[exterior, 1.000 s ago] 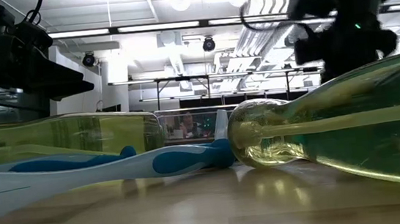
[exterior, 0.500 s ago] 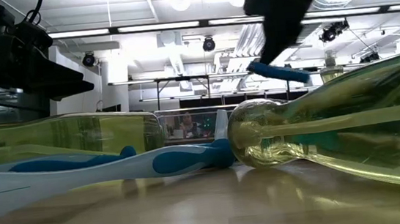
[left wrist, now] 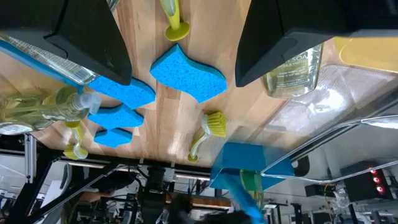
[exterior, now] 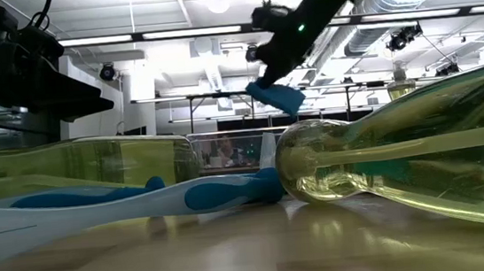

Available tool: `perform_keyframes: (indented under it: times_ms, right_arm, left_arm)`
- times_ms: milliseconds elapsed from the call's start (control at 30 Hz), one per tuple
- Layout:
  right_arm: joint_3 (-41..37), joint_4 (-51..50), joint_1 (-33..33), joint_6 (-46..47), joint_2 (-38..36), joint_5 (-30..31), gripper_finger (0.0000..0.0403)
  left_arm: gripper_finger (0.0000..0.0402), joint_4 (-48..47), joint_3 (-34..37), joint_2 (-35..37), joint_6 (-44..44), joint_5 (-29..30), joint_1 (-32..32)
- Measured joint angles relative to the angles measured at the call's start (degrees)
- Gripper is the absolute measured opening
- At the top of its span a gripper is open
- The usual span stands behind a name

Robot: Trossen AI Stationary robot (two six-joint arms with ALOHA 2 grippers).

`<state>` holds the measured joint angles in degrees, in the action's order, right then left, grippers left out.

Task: Pick & Place Kitchen Sink Supplies
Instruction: Put the sponge into the transparent bin

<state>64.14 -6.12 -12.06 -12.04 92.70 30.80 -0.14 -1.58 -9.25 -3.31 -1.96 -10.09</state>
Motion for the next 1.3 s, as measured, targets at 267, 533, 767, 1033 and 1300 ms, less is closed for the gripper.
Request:
perform_keyframes:
  times_ms: [267, 533, 767, 1033, 1300]
  right_arm:
    - [0.0, 20.6, -1.8, -16.9, 7.6, 8.9, 0.0007]
    - [2.2, 24.6, -5.1, -24.5, 13.9, 6.4, 0.0004]
    - [7.4, 16.2, -7.0, -26.9, 16.8, 8.9, 0.0010]
    - [10.1, 7.5, -7.9, -25.5, 18.1, 7.8, 0.0011]
    - [10.1, 6.2, -7.8, -25.5, 18.1, 6.0, 0.0012]
  left_arm:
    - [0.0280, 0.0, 0.0, 0.0, 0.0, 0.0, 0.0]
    - [0.0280, 0.0, 0.0, 0.0, 0.0, 0.0, 0.0]
    - [0.0280, 0.0, 0.0, 0.0, 0.0, 0.0, 0.0]
    - [0.0280, 0.0, 0.0, 0.0, 0.0, 0.0, 0.0]
    - [0.0280, 0.0, 0.0, 0.0, 0.0, 0.0, 0.0]
